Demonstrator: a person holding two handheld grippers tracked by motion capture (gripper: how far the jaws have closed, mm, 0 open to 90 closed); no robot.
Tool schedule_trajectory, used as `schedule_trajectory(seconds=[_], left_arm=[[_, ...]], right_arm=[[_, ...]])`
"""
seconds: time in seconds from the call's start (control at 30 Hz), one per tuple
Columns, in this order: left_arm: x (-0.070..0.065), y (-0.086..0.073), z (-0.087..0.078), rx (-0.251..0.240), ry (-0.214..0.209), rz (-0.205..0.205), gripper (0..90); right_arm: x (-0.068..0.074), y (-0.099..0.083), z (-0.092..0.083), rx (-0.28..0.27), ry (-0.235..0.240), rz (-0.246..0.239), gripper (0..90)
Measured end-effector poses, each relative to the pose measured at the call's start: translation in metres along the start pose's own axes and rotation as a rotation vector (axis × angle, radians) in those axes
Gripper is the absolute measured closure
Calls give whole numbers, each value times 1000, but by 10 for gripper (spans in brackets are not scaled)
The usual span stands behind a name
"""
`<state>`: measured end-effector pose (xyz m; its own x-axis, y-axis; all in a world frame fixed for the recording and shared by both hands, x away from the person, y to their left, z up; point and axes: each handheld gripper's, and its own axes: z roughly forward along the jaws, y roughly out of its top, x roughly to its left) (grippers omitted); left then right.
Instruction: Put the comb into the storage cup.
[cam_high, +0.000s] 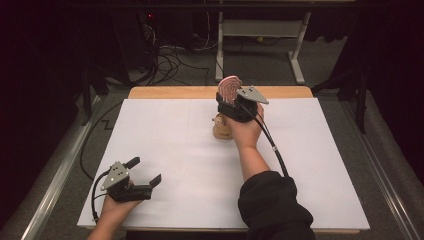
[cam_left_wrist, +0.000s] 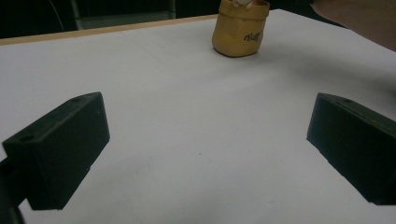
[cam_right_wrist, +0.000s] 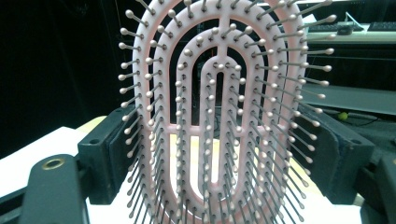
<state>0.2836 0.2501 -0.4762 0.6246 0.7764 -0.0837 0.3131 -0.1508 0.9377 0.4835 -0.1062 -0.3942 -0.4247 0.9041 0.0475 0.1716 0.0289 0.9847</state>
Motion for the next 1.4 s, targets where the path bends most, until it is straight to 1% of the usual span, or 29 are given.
schedule_trajectory(seconds=[0.07,0.17,0.23,0.33,0.43,0.67,0.8,0.9,1.03,1.17,1.27,1.4], left_arm=[[0,0,0,-1,0,-1,0],[0,0,0,6,-2,0,0],[0,0,1,7,-2,1,0],[0,0,1,6,-3,0,0],[0,-1,0,3,-3,-3,0],[1,0,-1,-3,-3,-5,0],[1,0,-2,-6,-1,-10,0],[0,-1,0,6,-10,-7,0],[0,-1,1,5,-11,-8,0],[1,-1,1,-2,-14,-21,0],[0,-1,1,-1,-17,-17,0],[0,-1,1,-1,-17,-19,0]], right_arm=[[-2,0,1,3,0,11,201],[-6,1,2,7,-1,42,200],[-8,1,4,8,-2,49,200],[-12,1,6,10,-9,78,198],[-15,1,9,15,-14,96,198],[-12,4,18,43,-26,79,197],[-11,3,20,44,-34,79,197],[-11,3,22,43,-40,80,196],[-10,2,25,43,-45,78,196],[-9,2,27,45,-46,78,196],[-9,1,28,44,-46,72,196],[-10,1,28,44,-50,83,196]])
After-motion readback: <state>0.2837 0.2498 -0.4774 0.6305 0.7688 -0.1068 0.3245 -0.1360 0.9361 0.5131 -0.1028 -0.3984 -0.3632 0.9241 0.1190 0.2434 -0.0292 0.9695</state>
